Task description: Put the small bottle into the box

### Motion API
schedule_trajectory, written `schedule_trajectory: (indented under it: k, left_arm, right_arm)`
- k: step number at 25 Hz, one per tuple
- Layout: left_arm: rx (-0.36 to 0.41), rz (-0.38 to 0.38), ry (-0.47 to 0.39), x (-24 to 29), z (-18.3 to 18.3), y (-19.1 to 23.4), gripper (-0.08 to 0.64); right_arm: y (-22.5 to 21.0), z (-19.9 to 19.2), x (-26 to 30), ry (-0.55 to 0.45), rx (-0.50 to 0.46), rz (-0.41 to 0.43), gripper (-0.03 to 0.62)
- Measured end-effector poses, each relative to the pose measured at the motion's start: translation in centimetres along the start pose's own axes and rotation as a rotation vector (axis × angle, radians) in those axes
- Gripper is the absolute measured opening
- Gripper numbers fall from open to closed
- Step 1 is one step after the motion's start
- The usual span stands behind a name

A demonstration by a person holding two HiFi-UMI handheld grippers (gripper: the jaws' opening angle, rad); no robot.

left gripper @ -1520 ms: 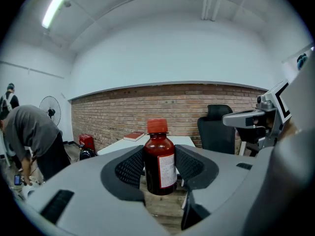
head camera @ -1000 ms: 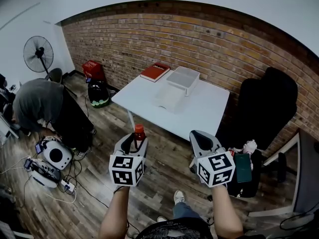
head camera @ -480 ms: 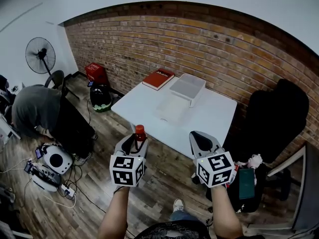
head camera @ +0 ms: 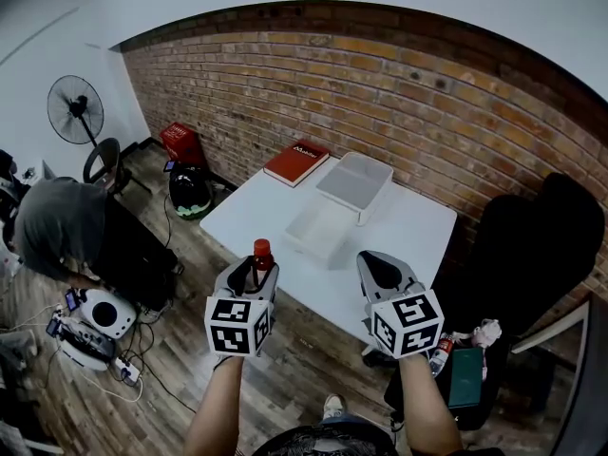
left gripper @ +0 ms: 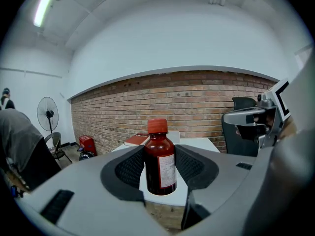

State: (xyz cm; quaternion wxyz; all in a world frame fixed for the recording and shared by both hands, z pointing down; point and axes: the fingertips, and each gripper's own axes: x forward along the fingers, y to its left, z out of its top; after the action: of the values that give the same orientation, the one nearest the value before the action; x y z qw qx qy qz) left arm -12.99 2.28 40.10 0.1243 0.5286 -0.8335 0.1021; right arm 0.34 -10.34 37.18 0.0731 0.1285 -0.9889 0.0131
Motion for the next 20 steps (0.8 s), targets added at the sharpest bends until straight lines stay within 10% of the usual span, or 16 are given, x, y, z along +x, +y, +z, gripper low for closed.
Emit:
schedule_trajectory:
  k: [20]
  left_arm:
    - [0.009,0.012,0.028,9.0,1.5,-1.0,0.21]
  right_arm:
    - [-6.9,-0.6,5.4,0.004,0.012,0.035,0.02]
